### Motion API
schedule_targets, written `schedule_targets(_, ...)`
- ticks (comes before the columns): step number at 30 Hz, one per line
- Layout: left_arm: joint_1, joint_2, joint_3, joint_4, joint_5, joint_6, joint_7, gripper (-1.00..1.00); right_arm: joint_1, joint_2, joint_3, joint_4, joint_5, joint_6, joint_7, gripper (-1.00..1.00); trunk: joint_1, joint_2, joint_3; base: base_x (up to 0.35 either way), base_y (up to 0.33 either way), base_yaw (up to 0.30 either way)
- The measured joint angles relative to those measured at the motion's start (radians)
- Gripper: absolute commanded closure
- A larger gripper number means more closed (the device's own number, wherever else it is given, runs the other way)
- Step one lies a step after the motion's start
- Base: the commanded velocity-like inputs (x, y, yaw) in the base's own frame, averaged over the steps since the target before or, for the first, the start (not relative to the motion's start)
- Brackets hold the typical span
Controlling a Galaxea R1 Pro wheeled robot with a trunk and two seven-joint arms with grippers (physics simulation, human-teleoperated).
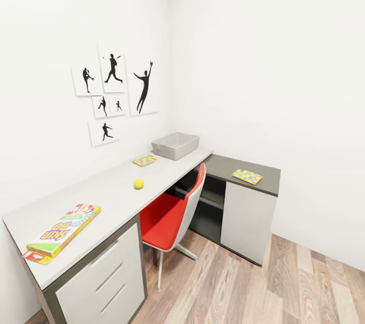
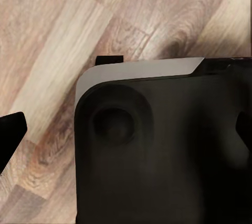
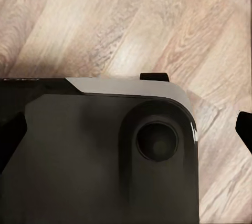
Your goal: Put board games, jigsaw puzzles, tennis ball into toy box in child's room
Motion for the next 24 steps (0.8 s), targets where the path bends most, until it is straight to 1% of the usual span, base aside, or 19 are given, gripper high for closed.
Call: schedule_targets(24,0.0,0.0,0.0,-0.001,0.0,0.0,0.0,-1.0,0.0,0.0,0.0,0.0,0.001,0.0,0.0,-1.0,0.0,0.0,0.0,0.0,0.0,-0.285)
